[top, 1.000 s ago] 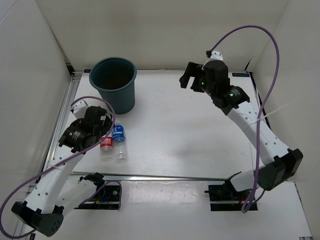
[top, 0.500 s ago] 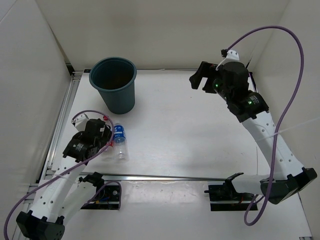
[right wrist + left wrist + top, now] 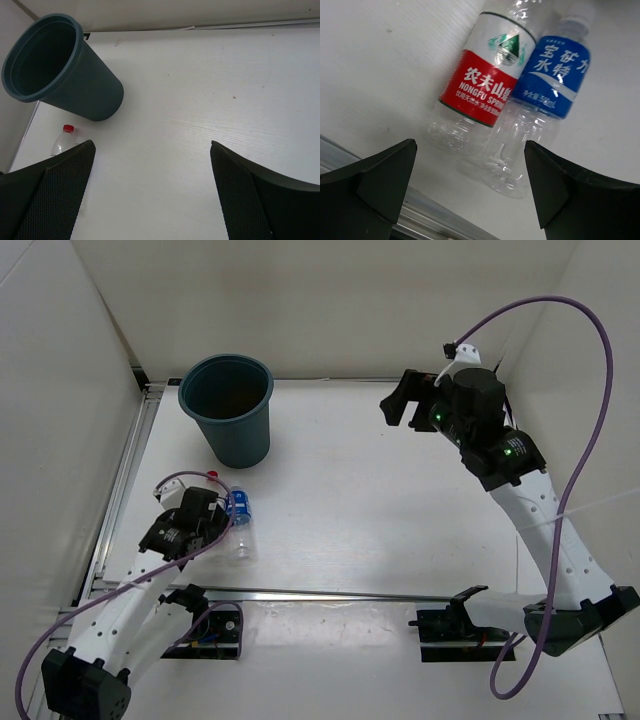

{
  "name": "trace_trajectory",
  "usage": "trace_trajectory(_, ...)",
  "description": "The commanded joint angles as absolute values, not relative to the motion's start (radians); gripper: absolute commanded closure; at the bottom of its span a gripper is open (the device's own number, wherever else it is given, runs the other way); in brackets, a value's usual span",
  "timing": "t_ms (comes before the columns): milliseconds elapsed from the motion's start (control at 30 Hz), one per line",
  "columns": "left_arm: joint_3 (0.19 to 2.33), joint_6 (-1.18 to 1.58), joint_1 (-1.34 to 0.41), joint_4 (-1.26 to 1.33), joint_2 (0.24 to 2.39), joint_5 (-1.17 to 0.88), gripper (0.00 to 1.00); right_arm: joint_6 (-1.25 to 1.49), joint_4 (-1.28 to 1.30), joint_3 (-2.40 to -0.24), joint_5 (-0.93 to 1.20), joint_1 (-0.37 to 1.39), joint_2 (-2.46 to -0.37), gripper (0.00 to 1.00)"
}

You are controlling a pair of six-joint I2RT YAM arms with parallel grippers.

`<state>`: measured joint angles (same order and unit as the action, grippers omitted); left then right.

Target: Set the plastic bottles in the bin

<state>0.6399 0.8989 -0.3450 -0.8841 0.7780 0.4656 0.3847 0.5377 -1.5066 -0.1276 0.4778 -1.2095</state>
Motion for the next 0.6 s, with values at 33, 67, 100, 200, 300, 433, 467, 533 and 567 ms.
trace_trajectory(33,0.644,0.829,-0.263,-0.830,0.811,0.436,0.00,0.354,0.541,-1.500,-0.107,0.474,-1.175,0.01)
trace_trajectory(67,0.659,0.789,-0.232,-0.815,0.828,0.420,0.00,0.345,0.541,-1.500,-0.107,0.474,-1.175,0.01)
trace_trajectory(100,0.660,0.767,-0.198,-0.815,0.842,0.387,0.00,0.345,0.541,-1.488,-0.107,0.474,-1.166,0.01)
trace_trajectory(200,0.704,0.659,-0.062,-0.779,0.896,0.325,0.00,0.345,0.541,-1.470,-0.118,0.474,-1.157,0.01)
trace_trajectory(300,0.774,0.563,0.023,-0.770,0.960,0.313,0.00,0.345,0.541,-1.460,-0.118,0.474,-1.148,0.01)
trace_trajectory(433,0.811,0.500,0.077,-0.741,1.031,0.233,0.01,0.354,0.541,-1.442,-0.129,0.465,-1.147,0.01)
trace_trajectory(467,0.822,0.500,0.077,-0.732,1.043,0.233,0.01,0.363,0.541,-1.442,-0.129,0.465,-1.147,0.01)
trace_trajectory(533,0.822,0.491,0.077,-0.715,1.054,0.219,0.03,0.364,0.541,-1.442,-0.129,0.454,-1.147,0.01)
trace_trajectory(567,0.822,0.471,0.077,-0.691,1.054,0.184,0.04,0.374,0.541,-1.442,-0.120,0.454,-1.147,0.01)
